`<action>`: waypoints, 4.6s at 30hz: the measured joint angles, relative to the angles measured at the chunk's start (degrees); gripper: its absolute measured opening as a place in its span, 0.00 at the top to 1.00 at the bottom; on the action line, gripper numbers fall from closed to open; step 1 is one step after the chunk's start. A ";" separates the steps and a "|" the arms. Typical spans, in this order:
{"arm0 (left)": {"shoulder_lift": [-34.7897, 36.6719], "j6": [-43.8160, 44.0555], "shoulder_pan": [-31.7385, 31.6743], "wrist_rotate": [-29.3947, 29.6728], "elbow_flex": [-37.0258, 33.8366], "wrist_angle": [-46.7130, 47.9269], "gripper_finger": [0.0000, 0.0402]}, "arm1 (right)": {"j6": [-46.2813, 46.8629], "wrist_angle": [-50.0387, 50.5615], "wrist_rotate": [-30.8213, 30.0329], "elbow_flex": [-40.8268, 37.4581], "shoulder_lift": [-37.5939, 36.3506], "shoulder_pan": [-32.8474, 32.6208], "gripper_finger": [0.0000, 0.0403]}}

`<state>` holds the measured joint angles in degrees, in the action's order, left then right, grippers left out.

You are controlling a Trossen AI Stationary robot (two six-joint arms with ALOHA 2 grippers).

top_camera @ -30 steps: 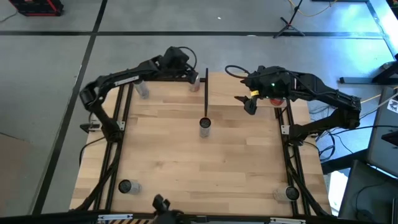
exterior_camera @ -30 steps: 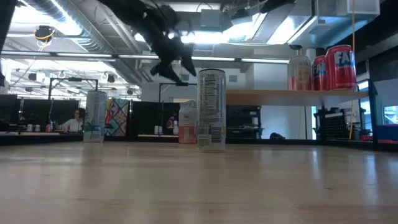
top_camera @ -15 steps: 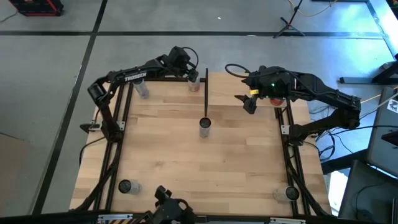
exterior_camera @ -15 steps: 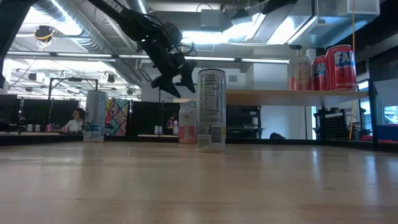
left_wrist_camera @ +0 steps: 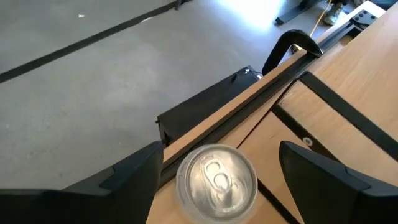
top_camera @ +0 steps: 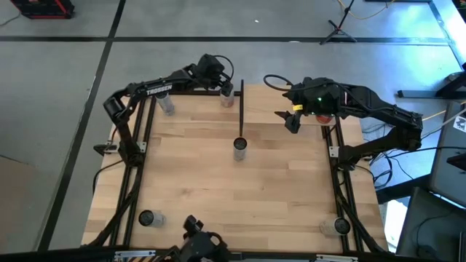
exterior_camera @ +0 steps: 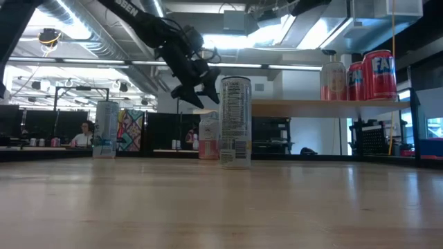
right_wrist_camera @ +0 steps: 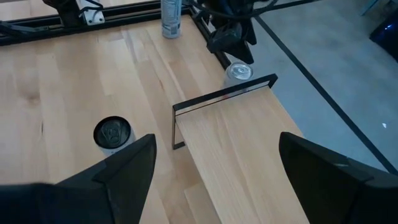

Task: Place canned beverage on shelf
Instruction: Put the orange can on the shelf aligned with the other orange soda can

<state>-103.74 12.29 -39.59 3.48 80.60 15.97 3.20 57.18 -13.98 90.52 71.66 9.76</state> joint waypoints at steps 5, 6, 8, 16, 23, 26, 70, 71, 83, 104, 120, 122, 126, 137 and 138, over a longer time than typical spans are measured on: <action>-2.29 -0.49 -0.02 -0.75 -0.17 0.19 0.23 | 0.06 0.03 0.00 0.00 0.00 0.00 0.19; -2.49 -0.49 -0.02 -0.60 -0.17 0.04 0.23 | 0.25 0.02 0.00 0.00 0.00 0.00 0.19; -2.61 -0.51 -0.02 -0.46 -0.17 -0.17 0.23 | 0.71 0.10 0.02 0.00 0.00 0.00 0.19; -4.53 -0.89 0.20 -0.60 -0.17 -0.12 0.23 | 1.17 1.55 -0.66 0.00 0.00 0.00 0.19; -4.97 -1.47 0.75 -0.86 -0.17 -0.30 0.23 | 1.29 1.75 -0.87 0.00 0.00 0.00 0.19; -5.78 -2.78 0.87 -0.58 -0.15 -0.19 0.23 | 1.29 1.75 -0.87 0.00 0.01 0.00 0.19; 7.80 -15.53 5.96 -7.08 -0.44 26.20 0.37 | 1.24 3.24 -0.20 0.00 0.02 0.00 0.19; 9.02 -15.88 6.33 -7.64 -0.42 27.12 0.37 | 1.23 3.57 -0.16 -0.02 0.02 -0.02 0.19; 28.54 -10.40 11.23 -18.10 -0.20 30.07 0.37 | 0.14 3.82 4.63 -0.02 0.00 -0.02 0.19; 32.77 -0.60 33.65 -12.48 -2.48 35.02 0.37 | 8.46 -3.93 4.31 -0.04 6.36 -14.90 0.19; 28.86 11.53 49.63 0.80 -14.91 24.67 0.37 | 24.53 -7.86 -5.65 -0.04 21.47 -30.86 0.19; 26.78 14.19 51.84 3.27 -15.15 22.72 0.37 | 25.34 -7.55 -6.71 -0.04 22.96 -32.93 0.19; 22.23 21.41 55.91 7.99 -15.15 18.95 0.37 | 28.07 -7.54 -9.42 -2.48 24.20 -36.94 0.19; 9.98 46.72 61.66 19.10 -15.14 7.13 0.37 | 39.11 -10.80 -12.81 -16.96 23.85 -47.80 0.19; 9.14 47.31 62.09 20.36 -15.15 6.90 0.37 | 39.91 -11.45 -13.09 -17.70 23.85 -48.63 0.19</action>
<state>-94.60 59.60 22.49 23.84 65.45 22.87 43.11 45.73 -27.07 72.82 95.50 -38.87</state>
